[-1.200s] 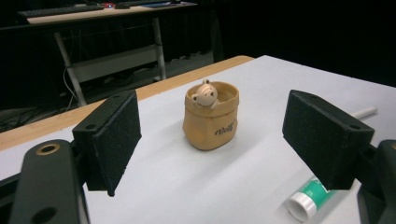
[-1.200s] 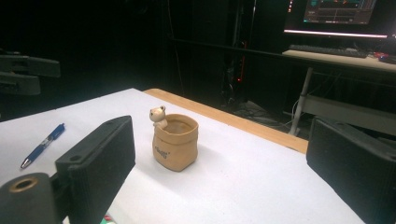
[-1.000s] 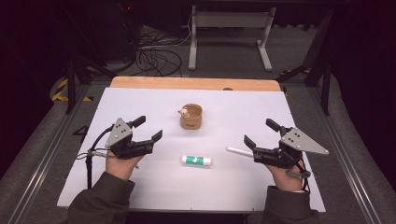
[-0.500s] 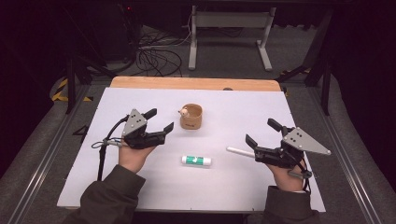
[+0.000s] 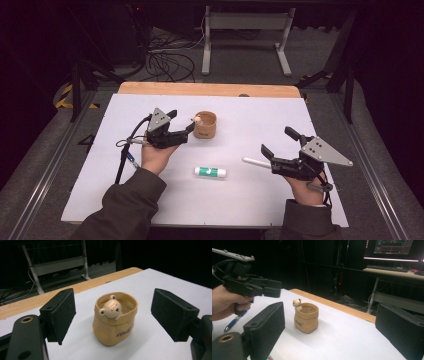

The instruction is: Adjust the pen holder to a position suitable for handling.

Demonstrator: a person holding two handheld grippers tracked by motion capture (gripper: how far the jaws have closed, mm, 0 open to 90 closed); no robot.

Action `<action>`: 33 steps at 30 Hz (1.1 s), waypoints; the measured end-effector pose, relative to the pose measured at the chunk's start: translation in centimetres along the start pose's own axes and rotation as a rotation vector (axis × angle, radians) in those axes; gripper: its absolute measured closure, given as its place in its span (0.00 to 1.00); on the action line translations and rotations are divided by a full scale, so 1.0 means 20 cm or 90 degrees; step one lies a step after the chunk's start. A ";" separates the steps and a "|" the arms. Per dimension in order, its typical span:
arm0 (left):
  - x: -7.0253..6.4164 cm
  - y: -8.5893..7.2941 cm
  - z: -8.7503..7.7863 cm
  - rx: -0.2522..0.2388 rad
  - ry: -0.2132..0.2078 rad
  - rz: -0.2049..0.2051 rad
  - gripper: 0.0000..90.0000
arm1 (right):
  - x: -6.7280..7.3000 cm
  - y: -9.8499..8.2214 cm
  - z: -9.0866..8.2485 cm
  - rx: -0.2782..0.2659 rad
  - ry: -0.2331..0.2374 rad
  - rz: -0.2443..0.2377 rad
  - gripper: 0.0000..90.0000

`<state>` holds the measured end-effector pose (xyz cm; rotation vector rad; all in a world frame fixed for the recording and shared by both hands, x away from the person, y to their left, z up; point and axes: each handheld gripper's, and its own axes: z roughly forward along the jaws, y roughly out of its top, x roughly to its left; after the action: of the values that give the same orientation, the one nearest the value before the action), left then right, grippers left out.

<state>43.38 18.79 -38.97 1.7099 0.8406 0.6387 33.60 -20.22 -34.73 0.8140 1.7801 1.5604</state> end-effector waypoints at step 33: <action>0.00 -0.08 0.36 0.079 0.034 -0.047 0.42 | 0.01 0.00 0.01 -0.008 0.006 0.003 0.11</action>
<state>48.46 14.84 -42.57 1.7714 0.9935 0.5948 33.61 -19.91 -34.68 0.8066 1.7758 1.5793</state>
